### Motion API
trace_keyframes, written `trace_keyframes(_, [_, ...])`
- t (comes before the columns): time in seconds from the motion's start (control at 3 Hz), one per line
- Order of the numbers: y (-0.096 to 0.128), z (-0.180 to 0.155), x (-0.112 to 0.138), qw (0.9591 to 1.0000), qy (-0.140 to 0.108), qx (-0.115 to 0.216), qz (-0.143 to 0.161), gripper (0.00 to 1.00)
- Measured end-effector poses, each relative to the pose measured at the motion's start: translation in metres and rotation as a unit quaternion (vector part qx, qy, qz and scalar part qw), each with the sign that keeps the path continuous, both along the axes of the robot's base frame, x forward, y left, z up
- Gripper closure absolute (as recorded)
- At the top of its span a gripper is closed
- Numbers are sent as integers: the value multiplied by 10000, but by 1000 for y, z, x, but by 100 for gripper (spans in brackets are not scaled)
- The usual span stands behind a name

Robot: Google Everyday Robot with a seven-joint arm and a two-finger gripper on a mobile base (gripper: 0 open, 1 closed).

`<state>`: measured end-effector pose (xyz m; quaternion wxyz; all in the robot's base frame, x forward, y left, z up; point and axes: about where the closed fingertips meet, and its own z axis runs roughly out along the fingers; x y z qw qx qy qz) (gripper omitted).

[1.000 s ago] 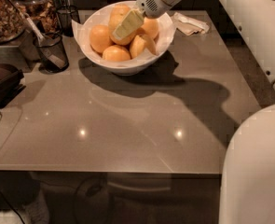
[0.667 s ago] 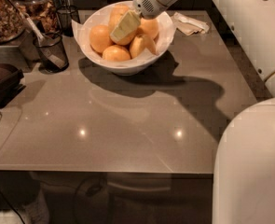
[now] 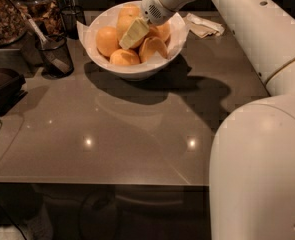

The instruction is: Pick orange from white bowl

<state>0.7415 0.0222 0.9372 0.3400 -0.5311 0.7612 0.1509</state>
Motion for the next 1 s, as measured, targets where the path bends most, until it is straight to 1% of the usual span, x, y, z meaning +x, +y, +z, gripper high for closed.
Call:
trace_keyframes(0.33, [2,-7,5,10000,47,-15,41,28])
trace_keyframes(0.67, [7,-9,5,9998,54,101,167,47])
trace_keyframes(1.0, [9,-11,3,9993,132,242,249,70])
